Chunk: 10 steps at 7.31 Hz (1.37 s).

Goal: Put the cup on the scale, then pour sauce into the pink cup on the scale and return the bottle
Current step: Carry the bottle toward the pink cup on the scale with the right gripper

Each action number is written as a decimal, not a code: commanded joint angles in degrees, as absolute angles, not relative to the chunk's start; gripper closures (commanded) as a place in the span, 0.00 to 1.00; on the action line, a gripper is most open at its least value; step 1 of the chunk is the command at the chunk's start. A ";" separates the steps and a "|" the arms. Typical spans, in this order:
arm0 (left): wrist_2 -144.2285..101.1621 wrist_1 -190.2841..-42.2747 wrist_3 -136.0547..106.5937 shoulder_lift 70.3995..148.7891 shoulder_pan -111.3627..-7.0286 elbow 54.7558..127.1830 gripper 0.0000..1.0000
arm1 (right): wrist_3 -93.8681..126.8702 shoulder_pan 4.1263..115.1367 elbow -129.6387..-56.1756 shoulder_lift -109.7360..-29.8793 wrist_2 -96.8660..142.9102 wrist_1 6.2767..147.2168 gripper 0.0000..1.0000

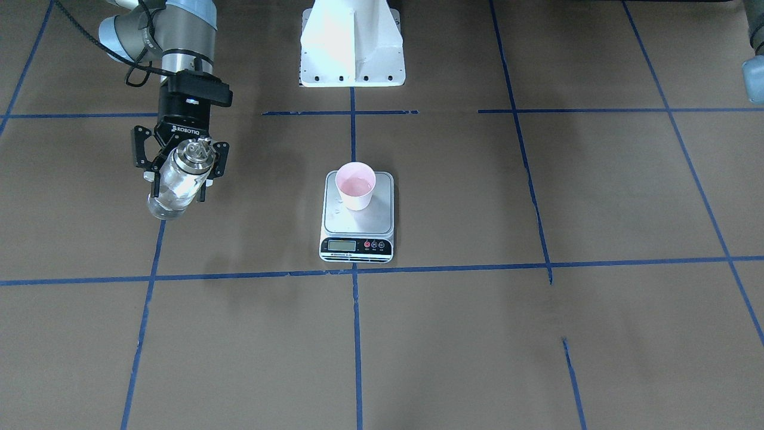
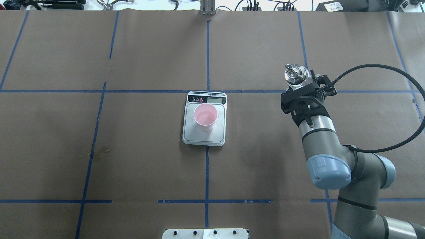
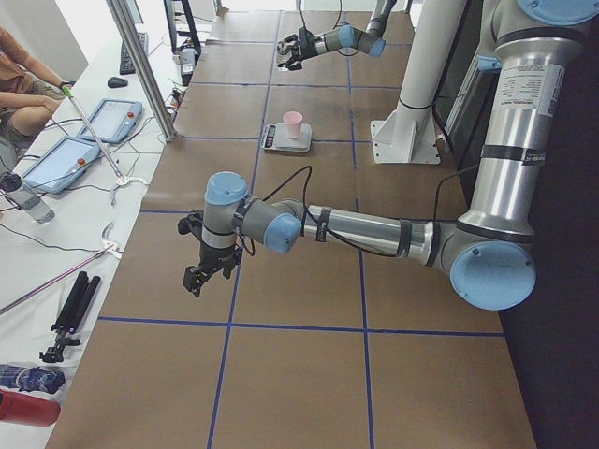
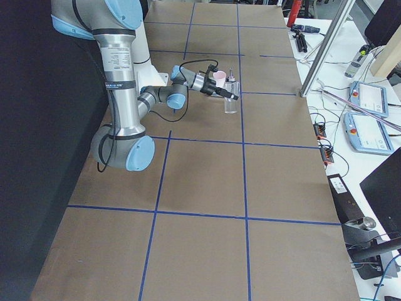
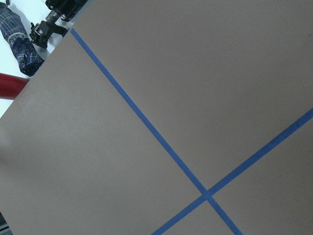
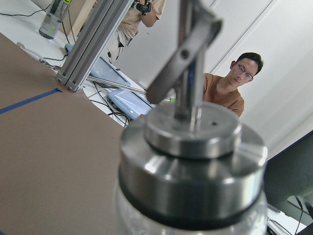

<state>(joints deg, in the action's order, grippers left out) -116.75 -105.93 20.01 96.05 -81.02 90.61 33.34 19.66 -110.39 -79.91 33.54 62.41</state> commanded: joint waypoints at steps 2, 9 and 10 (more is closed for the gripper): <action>-128.70 -105.82 19.95 91.17 -85.95 90.00 0.00 | 25.45 17.67 -103.39 -73.77 26.31 63.19 1.00; -129.99 -105.82 19.16 90.44 -86.31 89.56 0.00 | 15.83 15.47 -92.65 -64.00 17.86 70.82 1.00; -129.90 -105.82 19.16 90.44 -86.22 89.56 0.00 | 15.56 15.21 -92.20 -63.81 17.06 71.54 1.00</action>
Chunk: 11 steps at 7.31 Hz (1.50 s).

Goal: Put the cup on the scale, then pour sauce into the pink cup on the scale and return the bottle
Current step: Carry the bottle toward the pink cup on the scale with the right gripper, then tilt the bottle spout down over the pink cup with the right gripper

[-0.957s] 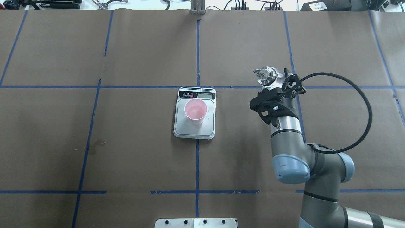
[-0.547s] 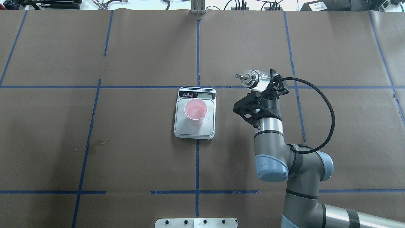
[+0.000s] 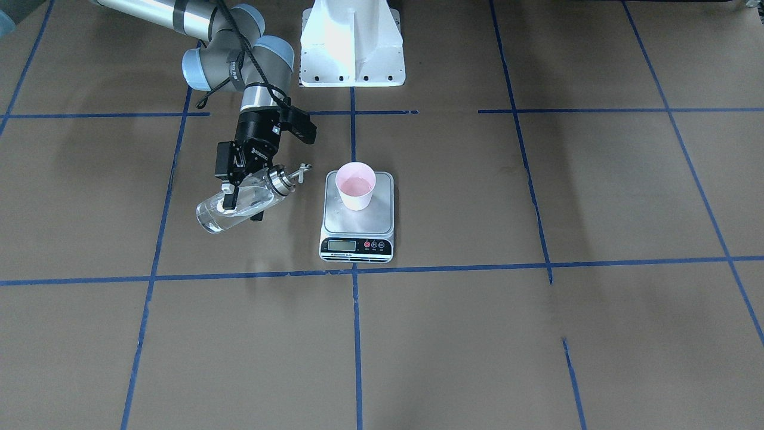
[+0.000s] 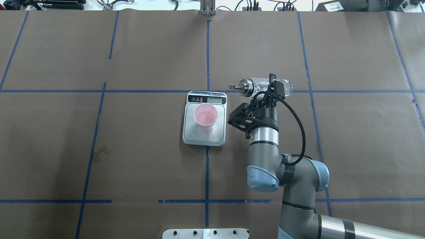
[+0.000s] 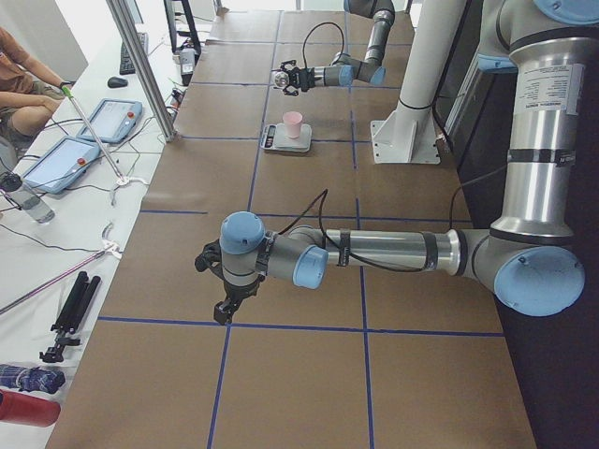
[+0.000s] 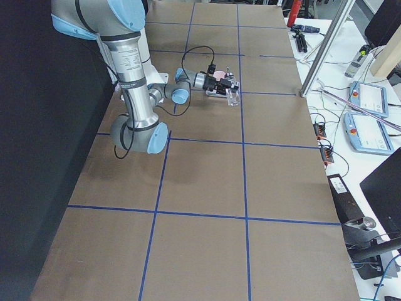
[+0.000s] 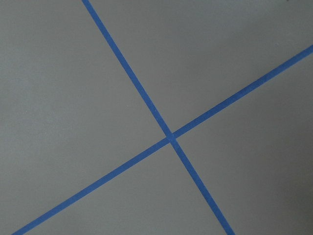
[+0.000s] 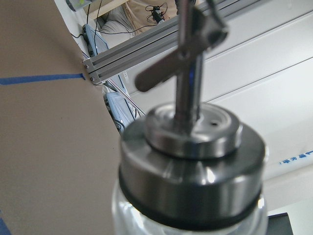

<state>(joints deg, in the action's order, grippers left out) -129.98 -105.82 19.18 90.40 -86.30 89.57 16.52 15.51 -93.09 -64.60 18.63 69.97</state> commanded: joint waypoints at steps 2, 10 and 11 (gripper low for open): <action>-129.73 -105.82 19.16 90.79 -86.31 89.82 0.00 | 10.40 14.50 -91.58 -63.72 13.90 71.63 1.00; -129.55 -105.82 19.16 91.14 -86.31 89.65 0.00 | -5.59 12.66 -90.26 -61.53 7.03 71.63 1.00; -129.55 -105.73 19.16 91.06 -86.31 89.65 0.00 | -7.02 12.40 -89.39 -60.83 5.73 71.63 1.00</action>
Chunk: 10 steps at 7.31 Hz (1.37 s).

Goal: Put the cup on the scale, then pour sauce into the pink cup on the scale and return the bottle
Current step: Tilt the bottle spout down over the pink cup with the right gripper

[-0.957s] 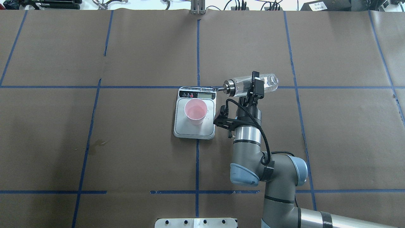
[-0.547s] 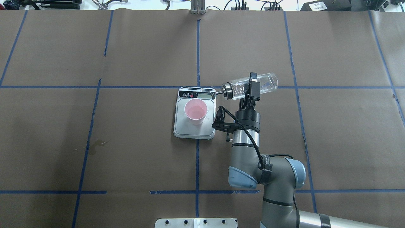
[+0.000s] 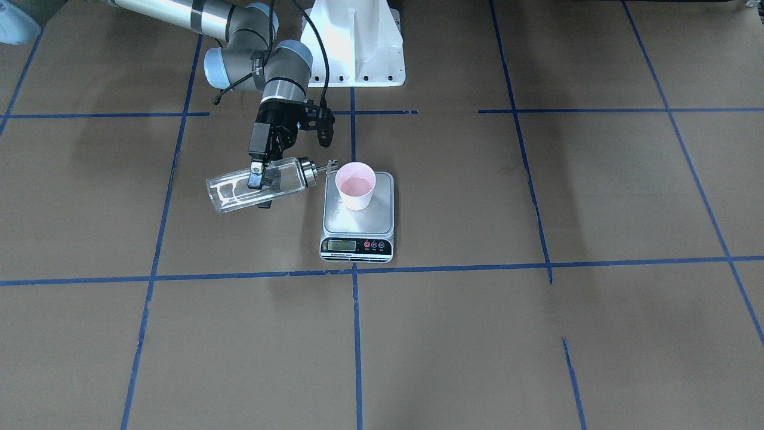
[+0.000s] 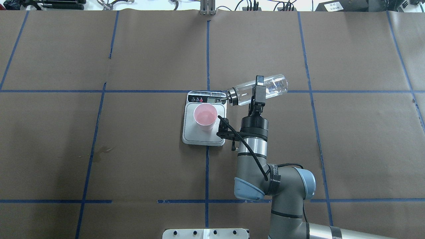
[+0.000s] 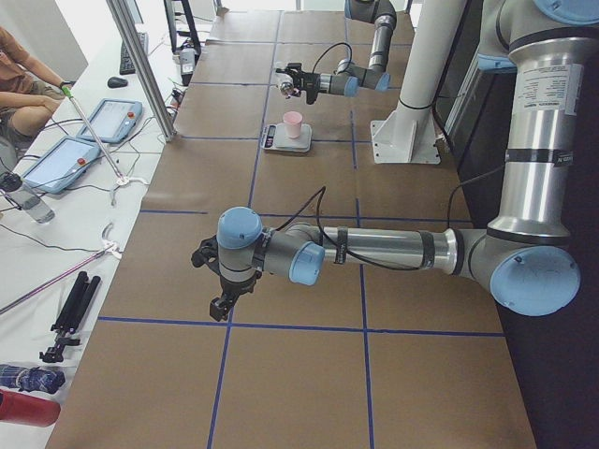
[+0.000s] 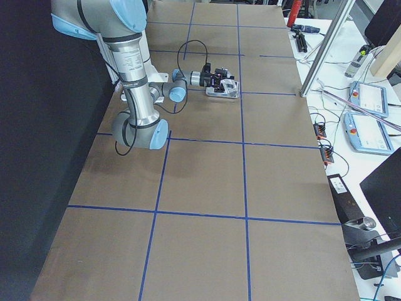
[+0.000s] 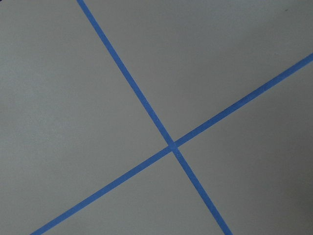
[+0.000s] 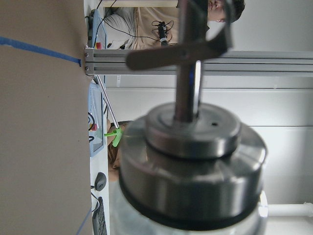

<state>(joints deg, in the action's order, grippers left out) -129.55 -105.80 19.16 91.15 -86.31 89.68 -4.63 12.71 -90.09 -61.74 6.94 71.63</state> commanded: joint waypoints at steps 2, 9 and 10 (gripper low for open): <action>-129.55 -105.73 19.16 91.14 -86.31 89.47 0.00 | -7.55 12.22 -87.81 -60.82 4.84 71.63 1.00; -129.64 -105.47 19.16 91.05 -86.40 89.82 0.00 | -9.49 12.13 -87.89 -60.91 3.87 71.28 1.00; -129.64 -105.38 19.16 91.05 -86.40 90.00 0.00 | -9.49 12.13 -87.80 -60.91 3.87 71.28 1.00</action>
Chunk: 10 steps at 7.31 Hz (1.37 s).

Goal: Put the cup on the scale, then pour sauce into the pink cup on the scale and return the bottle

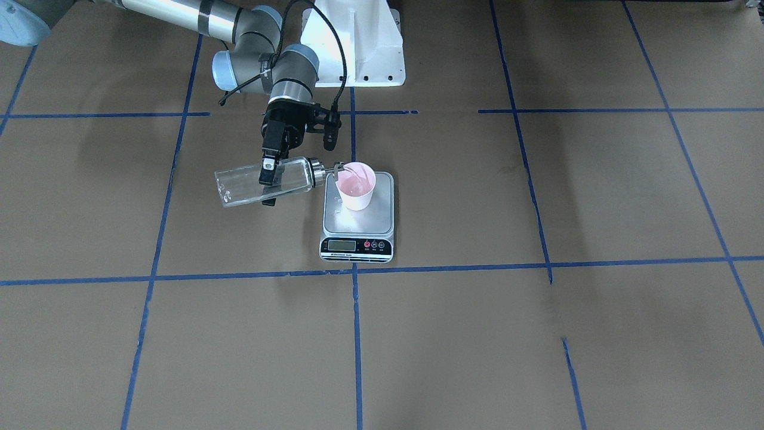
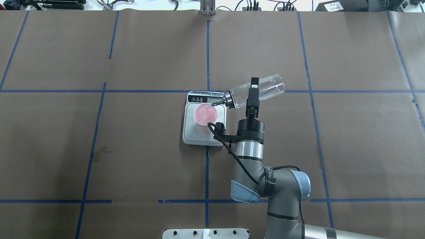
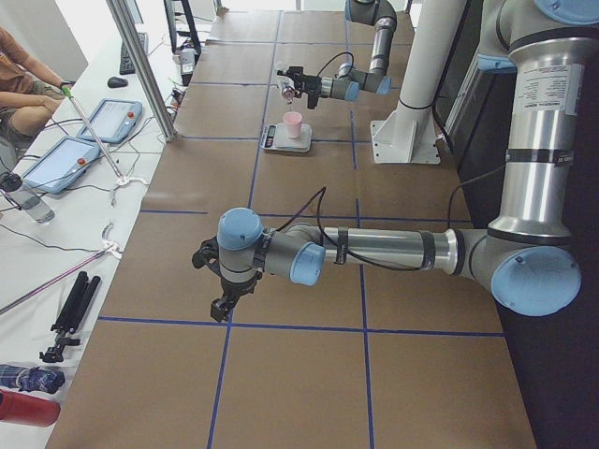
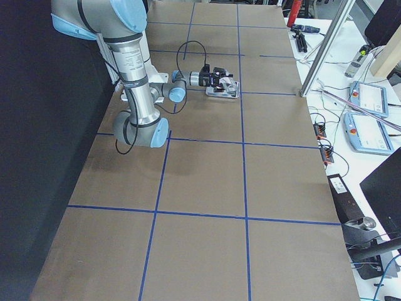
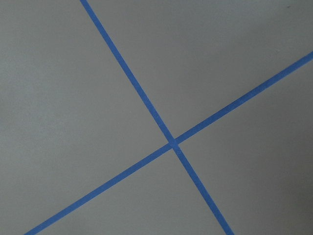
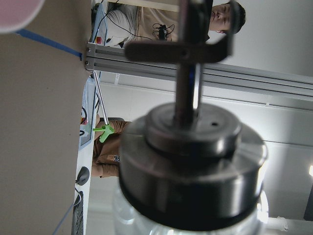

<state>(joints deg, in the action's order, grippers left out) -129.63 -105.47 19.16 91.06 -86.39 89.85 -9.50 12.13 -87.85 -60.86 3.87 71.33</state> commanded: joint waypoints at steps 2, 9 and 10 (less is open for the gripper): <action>-129.64 -105.38 19.16 91.05 -86.40 90.00 0.00 | -9.49 12.13 -87.89 -61.43 3.69 71.02 1.00; -129.64 -105.38 19.16 91.05 -86.40 90.26 0.00 | -8.27 11.87 -88.24 -61.61 2.90 70.66 1.00; -129.64 -105.38 19.16 91.05 -86.48 90.35 0.00 | -8.00 11.69 -88.24 -61.61 2.90 70.66 1.00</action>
